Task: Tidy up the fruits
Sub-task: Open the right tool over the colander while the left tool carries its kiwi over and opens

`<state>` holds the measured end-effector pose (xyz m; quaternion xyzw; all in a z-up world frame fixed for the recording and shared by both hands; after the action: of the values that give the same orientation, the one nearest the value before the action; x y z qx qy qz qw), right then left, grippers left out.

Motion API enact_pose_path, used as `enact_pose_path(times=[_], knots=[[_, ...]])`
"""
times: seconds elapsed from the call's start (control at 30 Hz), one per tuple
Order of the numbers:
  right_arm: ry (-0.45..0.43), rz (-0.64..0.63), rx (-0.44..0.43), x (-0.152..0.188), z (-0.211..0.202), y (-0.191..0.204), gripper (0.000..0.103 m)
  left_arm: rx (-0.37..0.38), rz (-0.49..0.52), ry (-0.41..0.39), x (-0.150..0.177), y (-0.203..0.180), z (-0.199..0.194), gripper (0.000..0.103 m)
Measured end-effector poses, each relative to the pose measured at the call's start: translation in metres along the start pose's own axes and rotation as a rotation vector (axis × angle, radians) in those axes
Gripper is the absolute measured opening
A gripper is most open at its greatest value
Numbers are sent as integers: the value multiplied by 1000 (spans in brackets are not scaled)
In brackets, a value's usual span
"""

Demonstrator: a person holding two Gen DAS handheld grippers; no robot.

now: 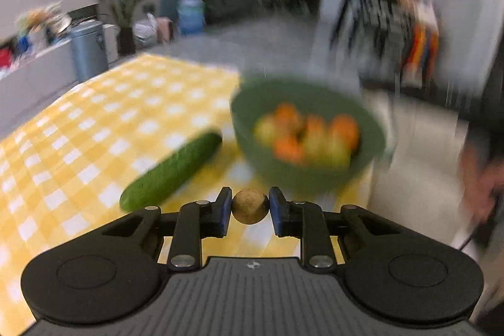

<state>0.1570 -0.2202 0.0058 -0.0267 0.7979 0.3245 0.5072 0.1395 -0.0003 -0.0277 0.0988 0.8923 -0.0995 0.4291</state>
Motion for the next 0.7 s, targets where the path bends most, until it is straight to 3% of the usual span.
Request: enact_pose_path(times=[0.13,0.33,0.43,0.5,0.6,0.7], knots=[[8,32,68,1,2,-16,22,64,-196,-119,-19,7,-13,28],[60,61,101,7,7,-27,23,145,-283,-114,-31,-2,-1,28],[47,85,103,4,3,-32,26,137,-293,-92,-35,-8,10,28],[44,90,95,1,-2,-33,36,122,-301,-80,-38,-10,16,28],[17,147,41,-5,-10,-37,38,85,-300,-73,-43,-14,26,28],[2,158,54,-9,-16,-44,40,54,-317,-70,-50,-18,34,28]])
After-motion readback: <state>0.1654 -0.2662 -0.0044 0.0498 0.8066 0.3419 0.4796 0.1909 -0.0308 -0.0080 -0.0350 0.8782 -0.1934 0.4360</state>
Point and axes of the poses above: each gripper's, at about its wrist camera, not at the fingertips, and z roughly the way its jaws point, y to its left, x to its underside, the point moved 8 cm from there along z, roughly the way its jaws point, and after that the axes turned 5 degrees about z, right-handed, at the moved point
